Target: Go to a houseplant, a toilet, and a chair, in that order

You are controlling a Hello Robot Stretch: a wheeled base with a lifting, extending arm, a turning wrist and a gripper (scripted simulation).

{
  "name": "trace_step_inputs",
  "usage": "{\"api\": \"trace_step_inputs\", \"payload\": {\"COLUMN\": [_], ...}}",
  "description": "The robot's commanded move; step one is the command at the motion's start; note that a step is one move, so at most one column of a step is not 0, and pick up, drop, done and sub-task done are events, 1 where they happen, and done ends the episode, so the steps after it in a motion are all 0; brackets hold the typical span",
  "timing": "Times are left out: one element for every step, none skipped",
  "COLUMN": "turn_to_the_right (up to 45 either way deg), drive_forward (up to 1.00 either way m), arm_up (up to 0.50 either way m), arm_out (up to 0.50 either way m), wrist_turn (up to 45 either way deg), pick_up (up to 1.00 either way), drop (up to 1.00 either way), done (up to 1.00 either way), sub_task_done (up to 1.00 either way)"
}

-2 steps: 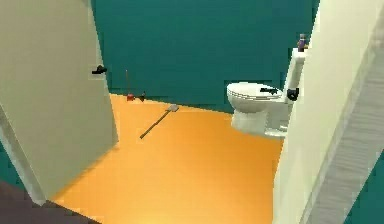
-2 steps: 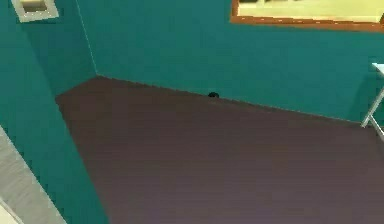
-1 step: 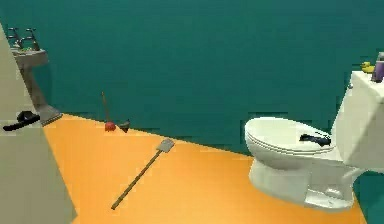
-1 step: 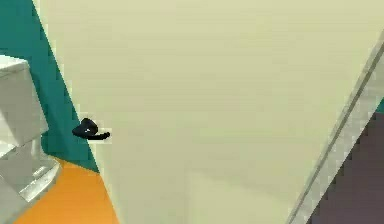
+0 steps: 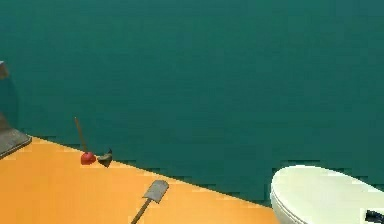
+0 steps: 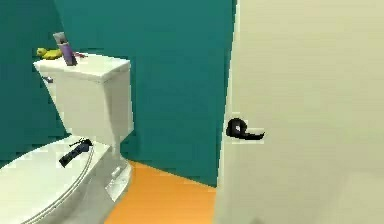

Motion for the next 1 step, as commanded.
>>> {"api": "trace_step_inputs", "payload": {"turn_to_the_right": [45.0], "drive_forward": [0.00], "arm_up": [0.00], "arm_out": [0.00], "wrist_turn": [0.0], "pick_up": [0.00], "drop": [0.00], "done": [0.00], "sub_task_done": [0.00]}}
